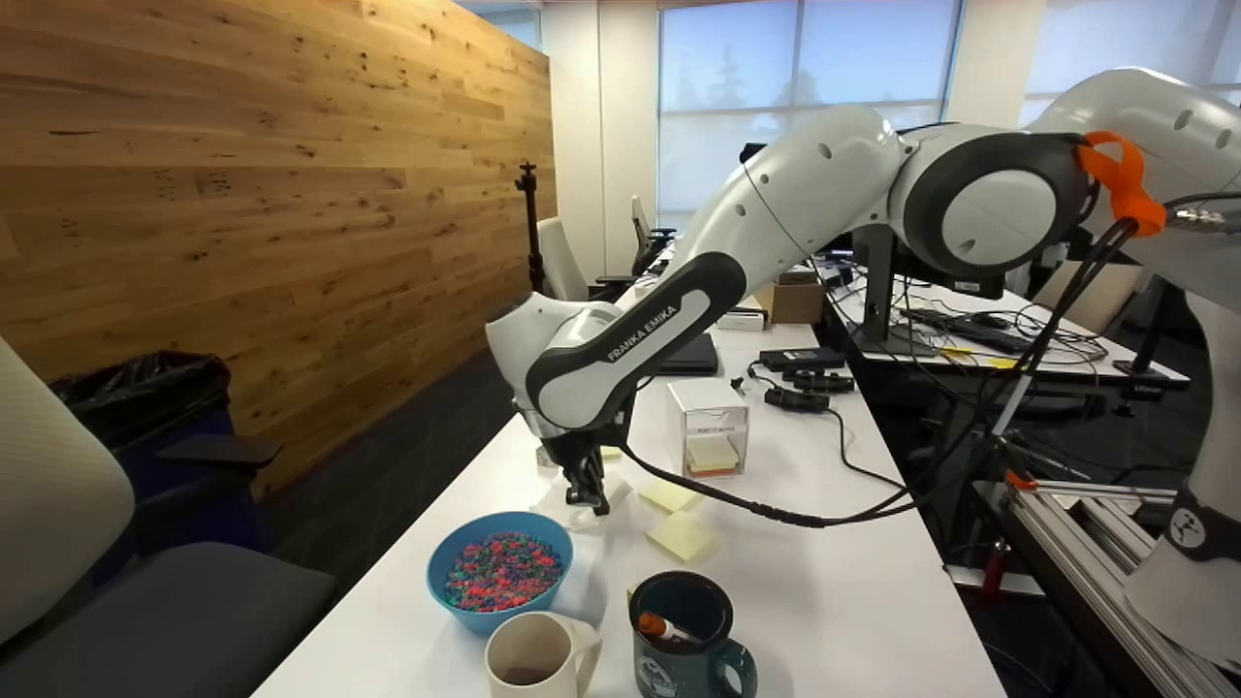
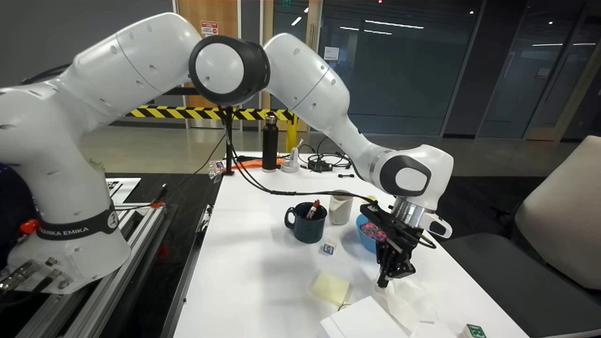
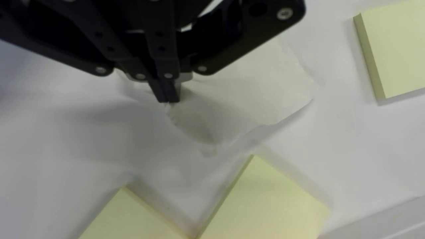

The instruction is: Use the white napkins to wipe the tabletop.

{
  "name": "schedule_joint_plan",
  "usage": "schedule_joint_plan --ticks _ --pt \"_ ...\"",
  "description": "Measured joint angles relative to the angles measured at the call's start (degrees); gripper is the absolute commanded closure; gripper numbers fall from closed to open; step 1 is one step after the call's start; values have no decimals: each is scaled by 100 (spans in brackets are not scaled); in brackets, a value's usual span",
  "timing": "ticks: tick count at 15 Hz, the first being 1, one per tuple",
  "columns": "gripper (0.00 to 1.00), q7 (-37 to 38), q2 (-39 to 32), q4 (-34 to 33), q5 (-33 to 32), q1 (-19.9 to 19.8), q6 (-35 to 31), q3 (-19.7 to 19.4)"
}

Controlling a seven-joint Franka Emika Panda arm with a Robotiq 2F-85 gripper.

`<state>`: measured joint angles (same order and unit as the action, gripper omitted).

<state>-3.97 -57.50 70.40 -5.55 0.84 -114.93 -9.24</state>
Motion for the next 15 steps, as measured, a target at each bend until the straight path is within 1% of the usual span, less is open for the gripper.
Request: schedule_joint_plan --ticks 9,12,15 --pt "100 30 1038 2088 -311 20 -860 32" --pt "100 209 1241 2419 -307 18 -1008 78" --pt "100 748 1259 2361 -205 14 -1013 170"
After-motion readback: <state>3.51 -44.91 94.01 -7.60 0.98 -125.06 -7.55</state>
